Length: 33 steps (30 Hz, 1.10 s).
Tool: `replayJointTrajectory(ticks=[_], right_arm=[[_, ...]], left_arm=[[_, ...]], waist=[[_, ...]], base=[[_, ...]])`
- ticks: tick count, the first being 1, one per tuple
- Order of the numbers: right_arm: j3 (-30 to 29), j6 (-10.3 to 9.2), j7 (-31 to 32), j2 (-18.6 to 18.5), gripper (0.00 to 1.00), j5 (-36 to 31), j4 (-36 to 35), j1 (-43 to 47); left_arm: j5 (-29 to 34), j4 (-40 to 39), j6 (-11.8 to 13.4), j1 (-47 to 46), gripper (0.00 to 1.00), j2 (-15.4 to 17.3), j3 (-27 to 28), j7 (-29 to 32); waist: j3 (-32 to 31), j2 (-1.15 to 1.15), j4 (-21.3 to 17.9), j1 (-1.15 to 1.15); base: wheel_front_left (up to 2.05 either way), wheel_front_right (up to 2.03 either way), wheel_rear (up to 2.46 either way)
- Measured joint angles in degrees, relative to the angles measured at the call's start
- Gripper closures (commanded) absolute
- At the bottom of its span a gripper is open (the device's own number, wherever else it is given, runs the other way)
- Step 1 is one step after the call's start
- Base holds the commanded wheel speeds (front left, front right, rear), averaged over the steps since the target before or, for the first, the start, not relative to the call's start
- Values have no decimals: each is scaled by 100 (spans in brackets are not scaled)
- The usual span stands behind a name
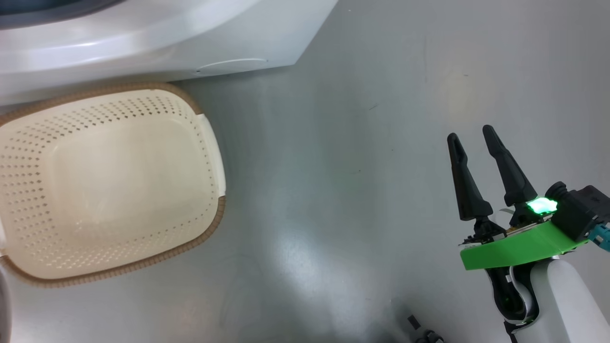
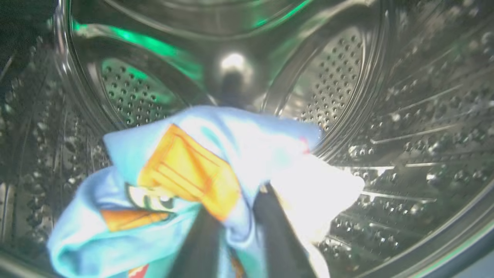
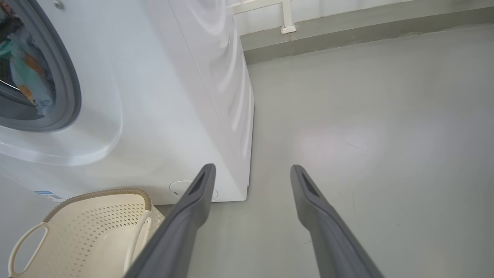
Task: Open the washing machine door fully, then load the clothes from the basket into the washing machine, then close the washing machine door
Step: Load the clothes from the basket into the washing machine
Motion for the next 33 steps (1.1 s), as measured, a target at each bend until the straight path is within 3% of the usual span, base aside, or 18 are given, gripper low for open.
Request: replayJointTrajectory(ticks=[13, 23, 33], right_arm=[[-7, 0, 0, 7, 0, 2, 22, -4], [-20, 0, 0, -23, 0, 1, 31, -15], [-74, 0, 0, -67, 0, 1, 38, 26]], left_arm=[[164, 467, 0, -4, 0, -164, 103, 0], [43, 1434, 0, -2, 0, -407, -255, 1], [-313, 1848, 0, -1, 0, -520, -612, 1]], waist=[[4, 0, 44, 0], [-145, 0, 177, 0], [-330, 0, 308, 0]], base=[[0, 0, 0], [0, 0, 0], [0, 0, 0]])
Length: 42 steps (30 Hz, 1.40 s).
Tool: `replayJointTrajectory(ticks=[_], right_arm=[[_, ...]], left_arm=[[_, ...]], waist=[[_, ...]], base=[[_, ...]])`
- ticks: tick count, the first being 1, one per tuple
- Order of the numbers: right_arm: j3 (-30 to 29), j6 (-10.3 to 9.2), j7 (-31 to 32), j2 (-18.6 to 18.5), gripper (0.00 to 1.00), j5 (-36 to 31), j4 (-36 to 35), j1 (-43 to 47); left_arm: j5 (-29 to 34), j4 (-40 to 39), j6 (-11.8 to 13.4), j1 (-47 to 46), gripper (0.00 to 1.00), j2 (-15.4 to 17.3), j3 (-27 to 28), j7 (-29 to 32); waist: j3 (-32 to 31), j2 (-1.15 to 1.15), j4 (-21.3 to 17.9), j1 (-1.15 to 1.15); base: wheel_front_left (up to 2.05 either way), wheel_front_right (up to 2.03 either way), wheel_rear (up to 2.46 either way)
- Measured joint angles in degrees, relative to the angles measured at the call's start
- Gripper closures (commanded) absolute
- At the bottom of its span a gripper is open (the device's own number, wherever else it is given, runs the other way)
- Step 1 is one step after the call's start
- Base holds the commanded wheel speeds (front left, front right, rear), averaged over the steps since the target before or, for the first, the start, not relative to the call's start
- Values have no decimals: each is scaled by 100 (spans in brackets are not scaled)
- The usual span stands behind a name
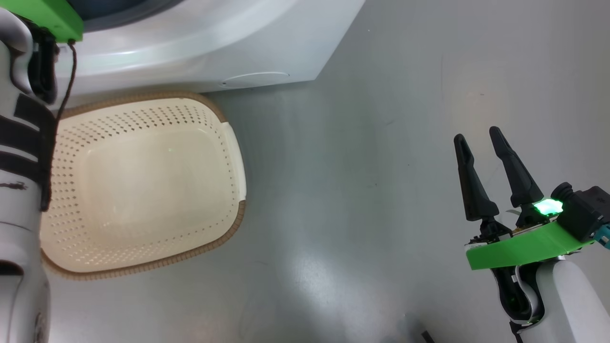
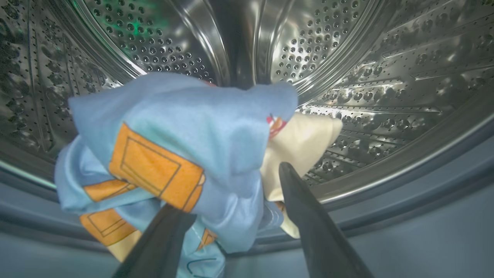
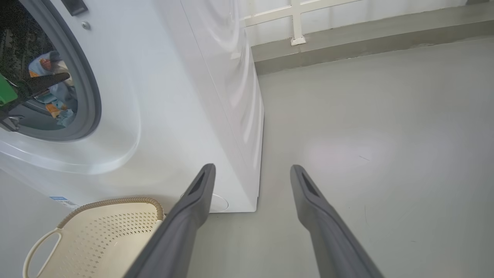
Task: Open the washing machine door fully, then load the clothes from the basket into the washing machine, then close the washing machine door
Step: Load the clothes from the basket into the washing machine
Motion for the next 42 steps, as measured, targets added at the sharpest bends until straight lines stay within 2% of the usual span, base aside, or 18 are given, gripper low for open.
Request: replayJointTrajectory(ticks=[7, 16, 24, 42], right_arm=[[-35, 0, 0, -15, 0, 0, 13, 6], [-93, 0, 0, -94, 0, -1, 52, 71], [-125, 0, 0, -215, 0, -1, 101, 231], [-104, 0, 1, -534, 0, 0, 364, 742]], left_arm=[[-193, -68, 0, 158, 0, -58, -158, 0], [-367, -753, 0, 993, 0, -85, -129, 0], [-363, -1481, 0, 1858, 0, -189, 294, 0], [309, -3205, 0, 4301, 0, -423, 984, 7]], waist=[[-137, 0, 105, 0], [-406, 0, 259, 0], [-704, 0, 395, 0], [-1588, 0, 652, 0]], base=[[0, 0, 0], [0, 0, 0], [0, 0, 0], [0, 0, 0]])
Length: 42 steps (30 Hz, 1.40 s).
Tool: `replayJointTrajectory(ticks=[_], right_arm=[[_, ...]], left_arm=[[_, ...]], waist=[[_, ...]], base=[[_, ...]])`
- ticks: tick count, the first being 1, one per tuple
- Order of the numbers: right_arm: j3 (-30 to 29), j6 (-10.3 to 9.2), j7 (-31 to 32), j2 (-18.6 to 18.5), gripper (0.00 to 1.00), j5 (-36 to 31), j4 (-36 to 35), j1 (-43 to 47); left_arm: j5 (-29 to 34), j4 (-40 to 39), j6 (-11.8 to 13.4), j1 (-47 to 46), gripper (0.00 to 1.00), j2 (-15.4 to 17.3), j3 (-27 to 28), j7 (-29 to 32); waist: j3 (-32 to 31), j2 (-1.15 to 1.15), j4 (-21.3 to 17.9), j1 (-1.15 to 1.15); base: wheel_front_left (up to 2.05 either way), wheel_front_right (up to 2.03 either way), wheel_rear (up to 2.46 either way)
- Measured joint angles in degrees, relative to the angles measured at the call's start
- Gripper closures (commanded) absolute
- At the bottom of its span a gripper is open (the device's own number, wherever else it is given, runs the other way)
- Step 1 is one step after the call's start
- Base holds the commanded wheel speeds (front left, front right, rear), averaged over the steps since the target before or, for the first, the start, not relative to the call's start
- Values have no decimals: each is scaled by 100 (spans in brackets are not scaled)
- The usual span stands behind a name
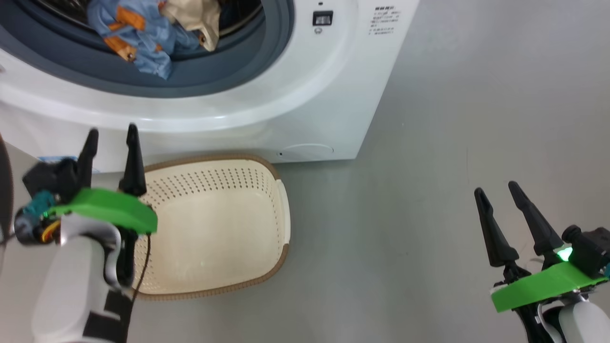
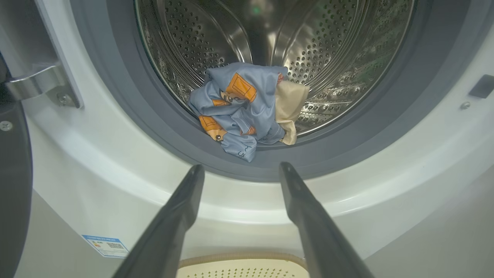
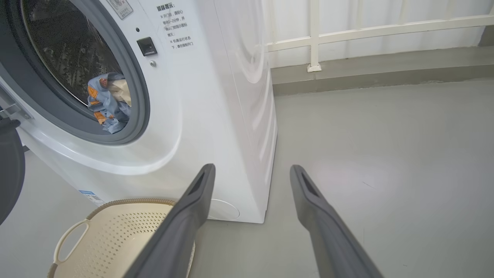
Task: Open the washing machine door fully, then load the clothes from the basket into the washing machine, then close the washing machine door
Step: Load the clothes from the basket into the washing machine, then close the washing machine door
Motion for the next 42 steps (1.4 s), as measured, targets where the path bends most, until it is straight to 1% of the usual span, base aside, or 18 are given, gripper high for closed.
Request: replayJointTrajectory(ticks=[9, 19, 26, 31, 35, 42], right_arm=[[-91, 0, 0, -36, 0, 18, 29, 505], [-172, -1, 0, -93, 0, 24, 31, 996], [-268, 0, 0, -98, 0, 24, 20, 1241], [-350, 0, 0, -88, 0, 24, -14, 1272], [-377, 0, 0, -75, 0, 24, -33, 1283], [-381, 0, -1, -58, 0, 24, -47, 1372]], left_arm=[[421, -717, 0, 1347, 0, -68, 169, 0], [668, -1301, 0, 2389, 0, -147, 346, 0], [736, -1925, 0, 3117, 0, -229, 605, 1], [737, -2385, 0, 3449, 0, -291, 745, 0], [738, -2484, 0, 3606, 0, -318, 755, 0], [742, -2540, 0, 3618, 0, -326, 797, 0]], waist=[[-621, 0, 47, 0], [-1146, 0, 87, 0], [-1403, 0, 58, 0], [-1444, 0, 56, 0], [-1438, 0, 73, 0], [-1404, 0, 89, 0]], base=[[0, 0, 0], [0, 0, 0], [0, 0, 0], [0, 0, 0], [0, 0, 0], [0, 0, 0]])
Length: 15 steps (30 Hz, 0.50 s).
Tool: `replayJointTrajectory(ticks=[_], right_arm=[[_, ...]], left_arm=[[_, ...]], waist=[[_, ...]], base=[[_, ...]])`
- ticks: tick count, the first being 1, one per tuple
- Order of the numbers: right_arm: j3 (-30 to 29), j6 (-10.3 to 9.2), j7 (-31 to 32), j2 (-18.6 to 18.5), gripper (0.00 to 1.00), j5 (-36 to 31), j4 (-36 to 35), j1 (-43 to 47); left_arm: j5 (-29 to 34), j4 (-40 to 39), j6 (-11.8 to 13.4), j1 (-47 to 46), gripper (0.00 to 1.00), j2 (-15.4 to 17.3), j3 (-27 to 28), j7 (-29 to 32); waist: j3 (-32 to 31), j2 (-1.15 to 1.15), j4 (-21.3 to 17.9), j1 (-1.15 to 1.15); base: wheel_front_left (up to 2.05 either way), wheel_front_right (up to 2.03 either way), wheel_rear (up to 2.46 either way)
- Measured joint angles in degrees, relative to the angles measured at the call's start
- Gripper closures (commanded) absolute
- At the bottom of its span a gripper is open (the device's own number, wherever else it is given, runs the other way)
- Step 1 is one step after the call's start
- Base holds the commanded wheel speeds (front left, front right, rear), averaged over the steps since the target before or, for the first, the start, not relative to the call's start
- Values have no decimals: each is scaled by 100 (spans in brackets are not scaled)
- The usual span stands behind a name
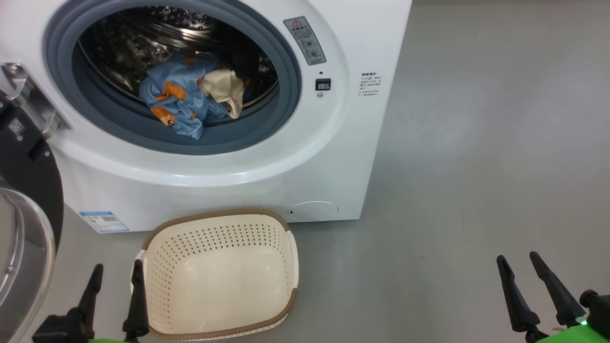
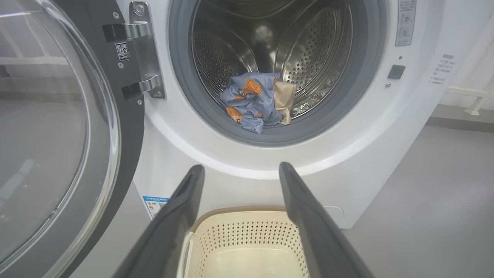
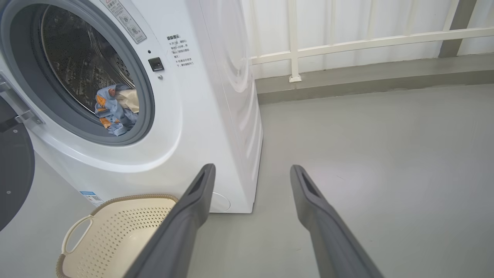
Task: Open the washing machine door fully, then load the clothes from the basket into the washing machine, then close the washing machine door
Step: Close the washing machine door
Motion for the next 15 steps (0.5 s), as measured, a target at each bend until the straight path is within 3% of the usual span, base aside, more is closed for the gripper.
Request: replayJointTrajectory(ticks=[15], right_arm=[[-10, 0, 1, 7, 0, 0, -16, -2]], left_arm=[[0, -25, 0, -4, 0, -23, 41, 1]], waist=[[76, 0, 9, 0]], base=[[-21, 21, 0]])
